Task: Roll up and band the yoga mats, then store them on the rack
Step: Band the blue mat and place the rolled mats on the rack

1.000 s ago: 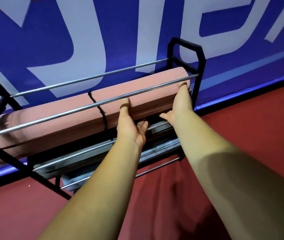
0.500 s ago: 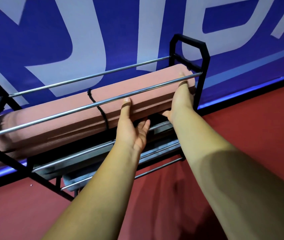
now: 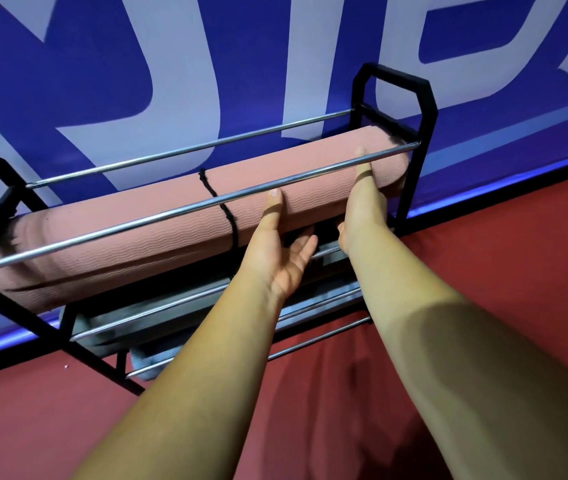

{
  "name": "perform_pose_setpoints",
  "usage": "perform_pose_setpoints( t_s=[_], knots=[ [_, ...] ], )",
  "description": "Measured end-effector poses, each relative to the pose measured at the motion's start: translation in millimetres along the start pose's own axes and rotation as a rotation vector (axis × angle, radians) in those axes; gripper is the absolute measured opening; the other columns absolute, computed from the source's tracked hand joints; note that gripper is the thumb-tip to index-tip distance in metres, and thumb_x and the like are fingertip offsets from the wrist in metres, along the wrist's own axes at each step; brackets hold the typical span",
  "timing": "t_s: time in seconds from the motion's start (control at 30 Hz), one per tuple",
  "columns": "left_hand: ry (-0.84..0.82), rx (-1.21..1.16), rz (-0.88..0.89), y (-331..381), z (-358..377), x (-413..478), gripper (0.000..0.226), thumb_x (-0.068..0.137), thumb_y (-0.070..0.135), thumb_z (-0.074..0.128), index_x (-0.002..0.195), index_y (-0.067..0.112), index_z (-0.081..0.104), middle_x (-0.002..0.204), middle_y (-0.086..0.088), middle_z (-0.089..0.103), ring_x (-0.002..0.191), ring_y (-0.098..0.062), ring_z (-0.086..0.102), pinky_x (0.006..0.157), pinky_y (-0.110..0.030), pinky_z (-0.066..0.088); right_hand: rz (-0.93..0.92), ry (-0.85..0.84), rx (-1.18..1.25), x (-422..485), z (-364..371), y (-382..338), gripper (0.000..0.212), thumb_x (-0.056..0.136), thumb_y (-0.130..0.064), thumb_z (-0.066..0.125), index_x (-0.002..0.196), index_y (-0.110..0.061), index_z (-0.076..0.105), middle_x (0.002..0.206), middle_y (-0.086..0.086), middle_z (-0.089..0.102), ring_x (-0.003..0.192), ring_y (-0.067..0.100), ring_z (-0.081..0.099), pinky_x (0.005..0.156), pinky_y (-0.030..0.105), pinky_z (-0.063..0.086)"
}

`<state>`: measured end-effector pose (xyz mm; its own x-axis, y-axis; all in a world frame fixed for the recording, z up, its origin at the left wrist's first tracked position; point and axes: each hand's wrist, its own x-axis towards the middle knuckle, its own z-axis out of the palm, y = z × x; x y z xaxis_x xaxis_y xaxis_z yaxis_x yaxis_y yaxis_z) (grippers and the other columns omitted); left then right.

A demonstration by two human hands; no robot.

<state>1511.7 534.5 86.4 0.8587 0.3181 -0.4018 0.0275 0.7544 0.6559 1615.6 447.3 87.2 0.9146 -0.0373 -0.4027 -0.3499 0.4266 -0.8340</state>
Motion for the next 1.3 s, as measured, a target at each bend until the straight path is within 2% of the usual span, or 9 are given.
perform_pose_setpoints(
  t_s=[0.13,0.23,0.37,0.47,0.6,0.7,0.87,1.0,1.3],
  knots=[
    [-0.052,-0.044,0.031,-1,-9,-2,0.077,0.084,0.063,0.078,0.15,0.032,0.052,0.16,-0.005,0.046,0.127,-0.035,0.067,0.112,-0.051,0.052,-0.012,0.015,0.066,-1,6,1,0.103,0.045,-0.09,0.079,0.12,-0.022,0.066,0.109,-0.004,0.077,0.095,0.028,0.076,0.079,0.057,0.064],
    [-0.098,-0.027,0.018,-1,-13,-7,0.093,0.069,0.065,0.081,0.152,0.034,0.051,0.163,-0.007,0.043,0.125,-0.033,0.069,0.107,-0.049,0.056,-0.058,0.094,0.084,1,6,1,0.099,0.044,-0.092,0.078,0.112,-0.021,0.068,0.104,-0.005,0.078,0.092,0.025,0.077,0.083,0.051,0.065],
    [-0.102,0.03,-0.056,-1,-7,-11,0.05,0.092,0.061,0.072,0.13,0.031,0.059,0.169,-0.012,0.027,0.126,-0.029,0.069,0.11,-0.044,0.055,-0.053,0.132,0.066,3,1,2,0.085,0.046,-0.094,0.07,0.094,-0.023,0.067,0.104,-0.004,0.076,0.095,0.027,0.074,0.087,0.05,0.064],
    [-0.072,0.018,-0.059,-1,-10,-10,0.052,0.095,0.058,0.07,0.136,0.029,0.053,0.172,-0.018,0.018,0.125,-0.03,0.07,0.11,-0.043,0.055,-0.052,0.127,0.019,-3,1,4,0.086,0.048,-0.096,0.062,0.093,-0.023,0.065,0.111,-0.003,0.072,0.101,0.028,0.071,0.093,0.049,0.062],
    [-0.077,0.036,-0.023,4,-18,-17,0.065,0.098,0.059,0.067,0.151,0.024,0.051,0.159,-0.024,0.041,0.118,-0.027,0.074,0.099,-0.036,0.061,-0.045,0.131,-0.08,-19,3,10,0.111,0.055,-0.1,0.049,0.126,-0.016,0.066,0.122,0.002,0.068,0.109,0.034,0.067,0.102,0.051,0.057],
    [-0.058,0.081,-0.025,11,-32,-27,0.068,0.102,0.058,0.061,0.157,0.019,0.046,0.14,-0.023,0.064,0.113,-0.025,0.077,0.09,-0.034,0.064,-0.094,0.17,-0.196,-33,7,25,0.118,0.059,-0.102,0.034,0.121,-0.008,0.07,0.117,0.012,0.073,0.107,0.039,0.07,0.1,0.051,0.057],
    [-0.005,0.234,-0.069,40,-79,-51,0.057,0.106,0.043,0.061,0.144,0.001,0.056,0.128,-0.009,0.076,0.117,-0.023,0.075,0.098,-0.036,0.061,-0.105,0.162,-0.304,-55,26,64,0.096,0.082,-0.082,0.026,0.117,-0.001,0.065,0.112,0.019,0.074,0.099,0.041,0.073,0.091,0.05,0.06],
    [0.078,0.275,-0.059,71,-116,-77,0.026,0.106,0.03,0.058,0.122,0.009,0.062,0.109,-0.002,0.081,0.103,-0.021,0.077,0.086,-0.035,0.062,0.018,-0.069,-0.359,-126,51,79,0.067,0.112,-0.05,0.028,0.086,0.003,0.06,0.077,0.02,0.074,0.066,0.037,0.078,0.057,0.05,0.065],
    [0.225,0.456,-0.114,124,-204,-122,0.019,0.104,0.022,0.053,0.092,0.018,0.067,0.07,0.009,0.064,0.069,-0.012,0.061,0.071,-0.031,0.055,0.018,-0.326,-0.63,-212,101,142,0.048,0.099,-0.027,0.035,0.084,0.001,0.071,0.068,0.025,0.073,0.057,0.04,0.075,0.05,0.039,0.058]
  ],
)
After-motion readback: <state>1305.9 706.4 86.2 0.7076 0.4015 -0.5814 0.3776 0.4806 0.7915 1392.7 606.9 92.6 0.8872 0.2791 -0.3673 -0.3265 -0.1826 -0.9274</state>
